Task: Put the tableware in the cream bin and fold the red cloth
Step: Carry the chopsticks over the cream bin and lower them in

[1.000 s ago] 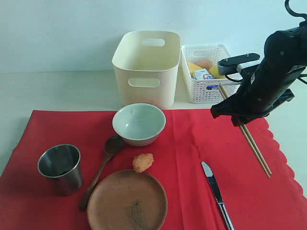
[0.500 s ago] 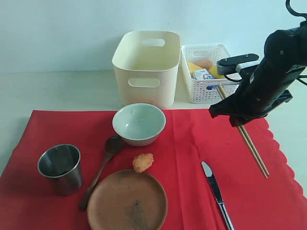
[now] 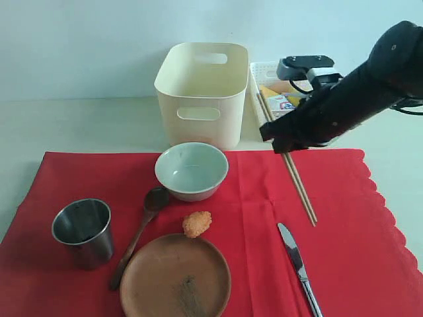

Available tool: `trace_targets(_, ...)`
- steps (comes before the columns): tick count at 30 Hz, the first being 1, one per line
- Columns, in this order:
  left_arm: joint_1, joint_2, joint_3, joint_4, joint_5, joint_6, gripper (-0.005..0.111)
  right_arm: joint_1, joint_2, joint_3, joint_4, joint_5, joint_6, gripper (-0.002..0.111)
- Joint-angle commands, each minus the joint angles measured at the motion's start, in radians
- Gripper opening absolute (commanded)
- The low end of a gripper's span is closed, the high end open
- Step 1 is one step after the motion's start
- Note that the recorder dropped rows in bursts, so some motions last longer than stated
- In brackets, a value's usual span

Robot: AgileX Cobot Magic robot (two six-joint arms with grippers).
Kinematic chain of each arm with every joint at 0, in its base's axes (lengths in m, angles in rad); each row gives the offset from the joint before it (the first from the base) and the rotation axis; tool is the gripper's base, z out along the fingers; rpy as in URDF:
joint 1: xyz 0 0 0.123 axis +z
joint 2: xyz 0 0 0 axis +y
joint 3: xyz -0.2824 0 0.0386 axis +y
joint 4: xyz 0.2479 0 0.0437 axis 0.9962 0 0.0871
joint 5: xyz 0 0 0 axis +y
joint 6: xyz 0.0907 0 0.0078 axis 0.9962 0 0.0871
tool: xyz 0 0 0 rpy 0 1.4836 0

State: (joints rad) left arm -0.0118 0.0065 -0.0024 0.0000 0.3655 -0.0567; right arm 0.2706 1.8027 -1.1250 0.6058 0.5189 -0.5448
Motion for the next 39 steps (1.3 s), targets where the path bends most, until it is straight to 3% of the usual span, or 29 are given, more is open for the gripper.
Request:
trace_targets(1, 0.001, -0.007, 0.002, -0.006, -0.011, -0.004, 0.000, -0.003, -0.012, -0.057, 0.375, 0.042, -0.381, 0.000)
trace_targets(6, 0.001, -0.007, 0.002, -0.006, -0.011, -0.004, 0.000, -0.003, -0.008, -0.157, 0.653, 0.106, -0.624, 0.000)
trace_targets(11, 0.001, -0.007, 0.002, -0.006, -0.011, -0.004, 0.000, -0.003, 0.033, -0.296, 0.756, 0.115, -0.709, 0.000)
trace_targets(30, 0.001, -0.007, 0.002, -0.006, -0.011, -0.004, 0.000, -0.003, 0.491, -0.875, 0.787, -0.011, -0.818, 0.000)
trace_targets(39, 0.001, -0.007, 0.002, -0.006, -0.011, -0.004, 0.000, -0.003, 0.637, -0.951, 0.734, 0.002, -0.853, 0.000)
